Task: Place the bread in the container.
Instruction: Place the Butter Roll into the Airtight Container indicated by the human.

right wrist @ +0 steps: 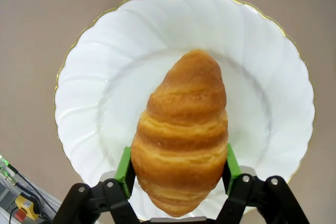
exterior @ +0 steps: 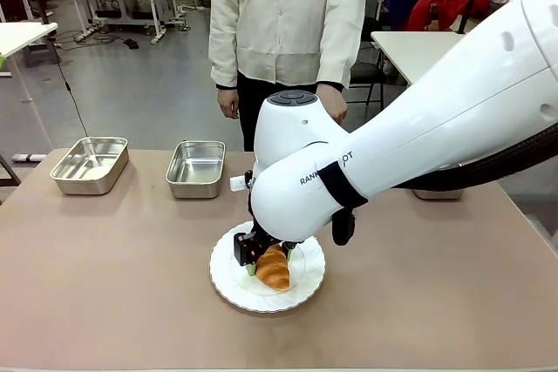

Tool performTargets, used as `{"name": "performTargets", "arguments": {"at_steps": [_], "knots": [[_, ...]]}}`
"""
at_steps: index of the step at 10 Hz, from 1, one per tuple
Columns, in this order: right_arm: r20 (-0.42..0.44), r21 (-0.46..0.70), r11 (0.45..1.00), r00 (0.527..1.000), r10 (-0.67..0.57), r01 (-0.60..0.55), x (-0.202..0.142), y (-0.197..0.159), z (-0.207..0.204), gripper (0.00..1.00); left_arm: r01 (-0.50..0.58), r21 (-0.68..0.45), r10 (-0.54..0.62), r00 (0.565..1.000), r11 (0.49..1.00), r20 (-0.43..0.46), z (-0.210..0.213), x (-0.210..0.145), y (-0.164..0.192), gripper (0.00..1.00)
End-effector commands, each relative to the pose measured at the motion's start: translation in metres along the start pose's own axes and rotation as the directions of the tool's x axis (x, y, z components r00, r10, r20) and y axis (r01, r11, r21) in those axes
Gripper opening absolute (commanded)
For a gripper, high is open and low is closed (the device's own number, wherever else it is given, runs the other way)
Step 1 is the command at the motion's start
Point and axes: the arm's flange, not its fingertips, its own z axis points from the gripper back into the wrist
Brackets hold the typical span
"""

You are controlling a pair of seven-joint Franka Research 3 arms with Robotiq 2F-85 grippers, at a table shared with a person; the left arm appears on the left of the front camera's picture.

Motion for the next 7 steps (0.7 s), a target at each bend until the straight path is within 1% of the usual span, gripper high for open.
{"name": "performTargets", "arguments": {"at_steps": [1, 2, 3, 4, 7], "knots": [[0.001, -0.053, 0.998, 1.0, -0.026, 0.026, 0.0097, 0.0056, -0.0037, 0.43, 0.01, -0.004, -0.01, 1.0, 1.0, 0.005, 0.0022, 0.0001, -0.0023, 1.0], [-0.003, -0.055, 0.998, 1.0, -0.028, 0.028, 0.0103, 0.005, -0.005, 0.6, 0.01, -0.004, -0.01, 1.0, 1.0, 0.005, 0.0022, 0.0001, -0.0023, 1.0], [0.016, -0.079, 0.997, 1.0, -0.017, 0.018, 0.0112, 0.0043, -0.0067, 0.25, 0.01, -0.004, -0.01, 1.0, 1.0, 0.005, 0.0022, 0.0001, -0.0023, 1.0], [-0.003, -0.012, 1.0, 1.0, 0.002, -0.002, 0.0017, -0.0018, -0.0004, 0.25, 0.01, -0.004, -0.01, 1.0, 1.0, 0.005, 0.0022, 0.0001, -0.0023, 1.0], [-0.003, -0.012, 1.0, 1.0, 0.002, -0.002, 0.0017, -0.0018, -0.0004, 0.25, 0.01, -0.004, -0.01, 1.0, 1.0, 0.005, 0.0022, 0.0001, -0.0023, 1.0]]}}
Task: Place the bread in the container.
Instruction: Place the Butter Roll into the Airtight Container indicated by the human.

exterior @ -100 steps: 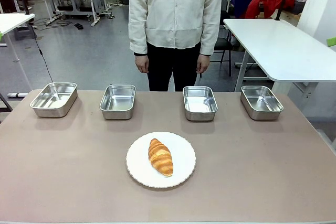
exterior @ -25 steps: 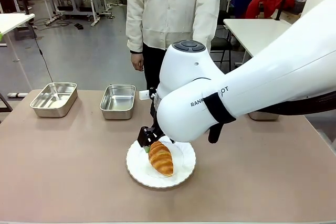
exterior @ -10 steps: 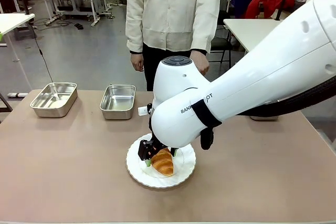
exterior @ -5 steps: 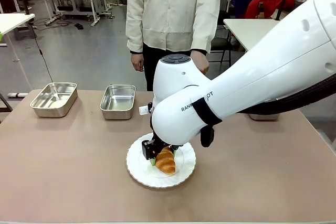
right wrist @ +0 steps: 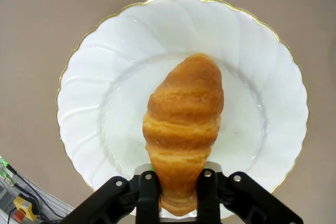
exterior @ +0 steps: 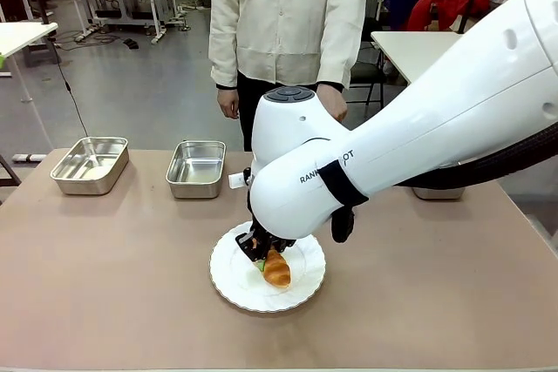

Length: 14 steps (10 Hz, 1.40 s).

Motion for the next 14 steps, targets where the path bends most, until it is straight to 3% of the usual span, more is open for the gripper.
{"name": "performTargets", "arguments": {"at_steps": [1, 2, 3, 6, 8, 10, 12, 14], "knots": [[-0.008, 0.003, 1.0, 1.0, -0.003, 0.003, 0.0, -0.004, -0.005, 0.25, 0.01, -0.004, -0.01, 1.0, 1.0, 0.005, 0.002, 0.0, -0.002, 1.0], [0.0, 0.0, 1.0, 1.0, 0.0, 0.0, 0.0, 0.0, 0.0, 0.33, 0.01, -0.004, -0.01, 1.0, 1.0, 0.005, 0.002, 0.0, -0.002, 1.0], [0.037, 0.0, 1.0, 0.999, -0.015, 0.015, 0.003, -0.004, 0.021, 0.26, 0.01, -0.004, -0.01, 1.0, 1.0, 0.005, 0.002, 0.0, -0.002, 1.0], [0.14, 0.024, 0.994, 0.985, -0.105, 0.102, 0.021, -0.03, 0.106, 0.26, 0.01, -0.004, -0.01, 1.0, 1.0, 0.005, 0.002, 0.0, -0.002, 1.0], [0.216, -0.019, 0.99, 0.968, -0.131, 0.139, 0.034, -0.048, 0.16, 0.26, 0.01, -0.004, -0.01, 1.0, 1.0, 0.005, 0.002, 0.0, -0.002, 1.0], [0.242, -0.044, 0.98, 0.954, -0.179, 0.195, 0.054, -0.081, 0.198, 0.26, 0.01, -0.004, -0.01, 1.0, 1.0, 0.005, 0.002, 0.0, -0.002, 1.0], [0.235, -0.024, 0.974, 0.949, -0.212, 0.223, 0.075, -0.127, 0.214, 0.26, 0.01, -0.004, -0.01, 1.0, 1.0, 0.005, 0.002, 0.0, -0.002, 1.0], [0.207, -0.03, 0.966, 0.947, -0.247, 0.258, 0.097, -0.174, 0.202, 0.26, 0.01, -0.004, -0.01, 1.0, 1.0, 0.005, 0.002, 0.0, -0.002, 1.0]]}}
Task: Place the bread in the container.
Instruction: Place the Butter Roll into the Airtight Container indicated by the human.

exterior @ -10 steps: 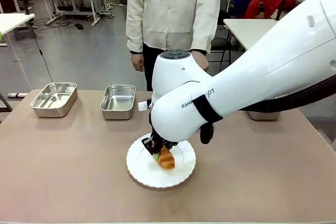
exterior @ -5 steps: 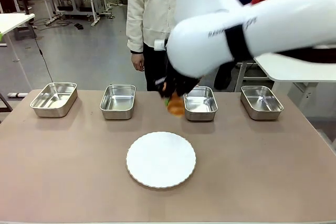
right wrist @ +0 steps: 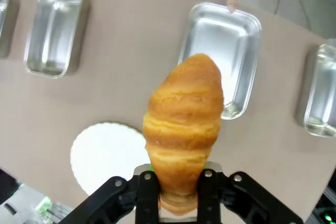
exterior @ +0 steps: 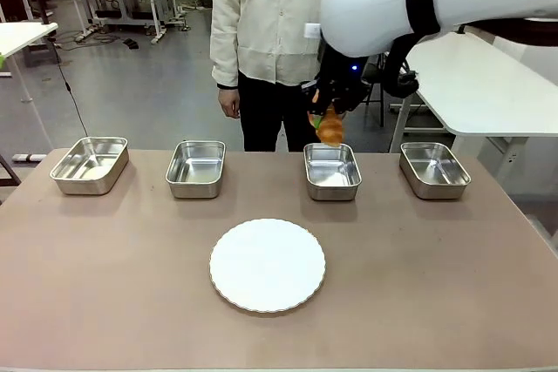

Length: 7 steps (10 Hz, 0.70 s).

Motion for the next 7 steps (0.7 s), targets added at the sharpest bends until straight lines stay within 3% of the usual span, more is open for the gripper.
{"name": "performTargets", "arguments": {"at_steps": [1, 4, 7], "knots": [[-0.044, -0.011, 1.0, 0.999, 0.015, -0.015, 0.023, -0.014, -0.022, 0.26, 0.011, -0.005, -0.011, 1.0, 1.0, 0.005, 0.002, 0.0, -0.002, 1.0], [-0.116, 0.022, 1.0, 0.993, -0.003, 0.006, 0.044, -0.048, -0.082, 0.26, 0.011, -0.005, -0.011, 1.0, 1.0, 0.005, 0.002, 0.0, -0.002, 1.0], [-0.132, 0.047, 0.999, 0.991, 0.013, -0.007, 0.048, -0.059, -0.118, 0.26, 0.011, -0.005, -0.011, 1.0, 1.0, 0.005, 0.002, 0.0, -0.002, 1.0]]}}
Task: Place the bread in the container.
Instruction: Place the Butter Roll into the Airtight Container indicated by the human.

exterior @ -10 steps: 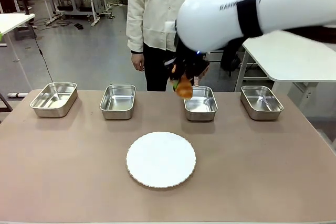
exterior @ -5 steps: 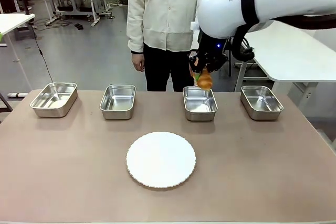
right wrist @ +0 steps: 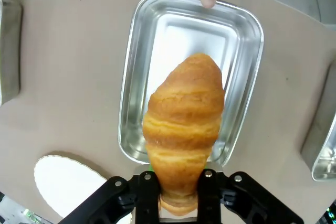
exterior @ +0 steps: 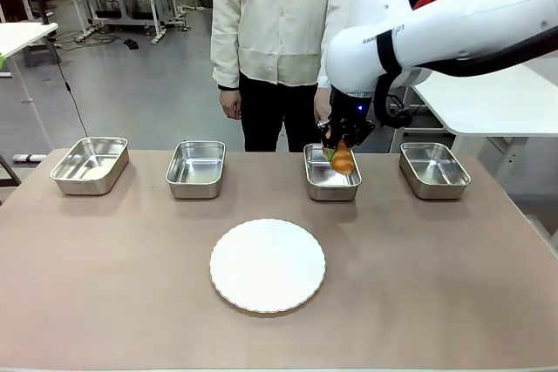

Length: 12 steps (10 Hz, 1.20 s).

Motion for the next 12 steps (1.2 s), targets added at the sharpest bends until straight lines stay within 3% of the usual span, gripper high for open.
{"name": "performTargets", "arguments": {"at_steps": [1, 3, 4, 5, 6, 12], "knots": [[0.025, 0.053, 0.998, 0.999, 0.026, -0.027, 0.0071, -0.0038, 0.0011, 0.26, 0.011, -0.005, -0.011, 1.0, 1.0, 0.005, 0.002, 0.0002, -0.0025, 1.0], [0.027, 0.057, 0.998, 0.999, 0.031, -0.032, 0.0124, -0.0037, -0.0059, 0.26, 0.011, -0.005, -0.011, 1.0, 1.0, 0.005, 0.002, 0.0002, -0.0025, 1.0], [0.06, 0.042, 0.998, 0.997, 0.038, -0.041, 0.0118, -0.0037, -0.0088, 0.41, 0.011, -0.005, -0.011, 1.0, 1.0, 0.005, 0.002, 0.0002, -0.0025, 1.0], [0.065, 0.051, 0.998, 0.997, 0.034, -0.037, 0.0149, -0.0052, -0.008, 0.84, 0.011, -0.005, -0.011, 1.0, 1.0, 0.005, 0.002, 0.0002, -0.0025, 1.0], [0.069, 0.049, 0.998, 0.997, 0.032, -0.035, 0.0147, -0.0045, -0.0074, 0.97, 0.011, -0.005, -0.011, 1.0, 1.0, 0.005, 0.002, 0.0002, -0.0025, 1.0], [0.054, 0.028, 1.0, 0.999, 0.011, -0.012, 0.0113, -0.0012, -0.0081, 1.0, 0.011, -0.005, -0.011, 1.0, 1.0, 0.005, 0.002, 0.0002, -0.0025, 1.0]]}}
